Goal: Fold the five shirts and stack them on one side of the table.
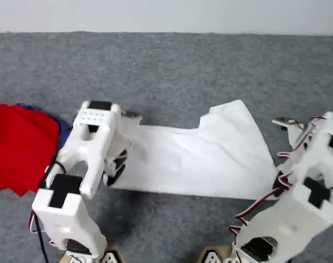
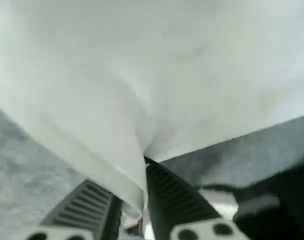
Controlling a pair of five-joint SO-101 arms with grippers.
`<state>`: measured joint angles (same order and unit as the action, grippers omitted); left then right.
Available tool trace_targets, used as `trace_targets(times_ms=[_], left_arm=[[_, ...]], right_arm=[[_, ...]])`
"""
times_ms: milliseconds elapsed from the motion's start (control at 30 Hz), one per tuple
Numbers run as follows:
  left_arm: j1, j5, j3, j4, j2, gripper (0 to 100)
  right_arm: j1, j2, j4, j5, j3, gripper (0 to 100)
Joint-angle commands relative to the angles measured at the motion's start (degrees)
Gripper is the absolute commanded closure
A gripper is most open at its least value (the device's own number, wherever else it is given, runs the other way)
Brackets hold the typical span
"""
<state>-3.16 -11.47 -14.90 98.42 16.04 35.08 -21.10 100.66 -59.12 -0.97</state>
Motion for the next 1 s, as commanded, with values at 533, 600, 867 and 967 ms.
trace_targets(times_ms=[533,600,867,967], left_arm=[[2.2,-6.77,-7.87,2.29,-6.59,93],[5.27,-4.75,-6.37,2.29,-6.59,84],[20.04,-7.91,-1.89,2.29,-6.59,77],[24.0,-8.88,0.84,2.29,-6.59,77]], right_arm=[[2.24,20.26,-0.84,-5.1,-15.3,72.9],[2.07,22.11,-0.48,-6.95,-15.3,58.9],[1.27,27.03,-1.36,-9.41,-15.12,50.4],[-2.42,25.89,-5.93,-6.51,-12.48,53.5]])
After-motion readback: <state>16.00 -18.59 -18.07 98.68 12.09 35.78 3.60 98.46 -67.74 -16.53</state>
